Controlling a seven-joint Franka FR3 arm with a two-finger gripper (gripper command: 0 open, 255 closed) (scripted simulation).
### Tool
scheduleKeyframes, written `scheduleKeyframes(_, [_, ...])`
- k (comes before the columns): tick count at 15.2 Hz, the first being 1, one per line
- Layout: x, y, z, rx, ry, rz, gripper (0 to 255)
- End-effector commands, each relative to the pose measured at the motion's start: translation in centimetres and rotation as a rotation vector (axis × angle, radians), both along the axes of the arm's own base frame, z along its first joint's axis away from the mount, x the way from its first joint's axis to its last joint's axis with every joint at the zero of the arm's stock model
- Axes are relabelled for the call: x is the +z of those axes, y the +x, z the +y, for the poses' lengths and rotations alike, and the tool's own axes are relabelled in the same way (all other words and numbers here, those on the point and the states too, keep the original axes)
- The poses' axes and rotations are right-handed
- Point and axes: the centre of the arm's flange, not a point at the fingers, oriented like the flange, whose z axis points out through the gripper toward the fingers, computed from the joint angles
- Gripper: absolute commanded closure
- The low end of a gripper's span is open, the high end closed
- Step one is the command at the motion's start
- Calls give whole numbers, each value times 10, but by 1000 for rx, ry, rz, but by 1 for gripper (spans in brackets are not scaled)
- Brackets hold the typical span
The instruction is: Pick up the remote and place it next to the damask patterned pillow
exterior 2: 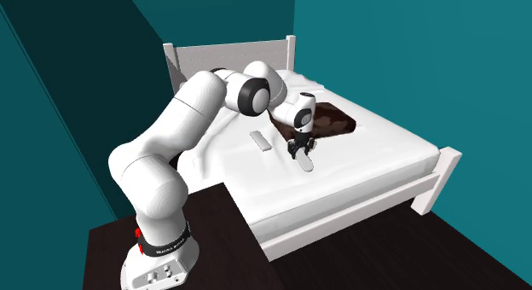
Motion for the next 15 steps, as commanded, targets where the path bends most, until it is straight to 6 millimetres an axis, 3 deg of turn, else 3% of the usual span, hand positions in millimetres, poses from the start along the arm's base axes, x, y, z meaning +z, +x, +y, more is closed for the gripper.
scheduleKeyframes(1, [-2, 0, -2, -3, -3, 4, 255])
scheduleKeyframes(2, [-2, 1, -2, -3, -3, 4, 0])
scheduleKeyframes(7, [-2, 0, -2, -3, -3, 4, 0])
scheduleKeyframes(11, [48, 1, -3, -3, -3, 4, 0])
scheduleKeyframes(15, [48, 1, -3, -3, -3, 4, 0])
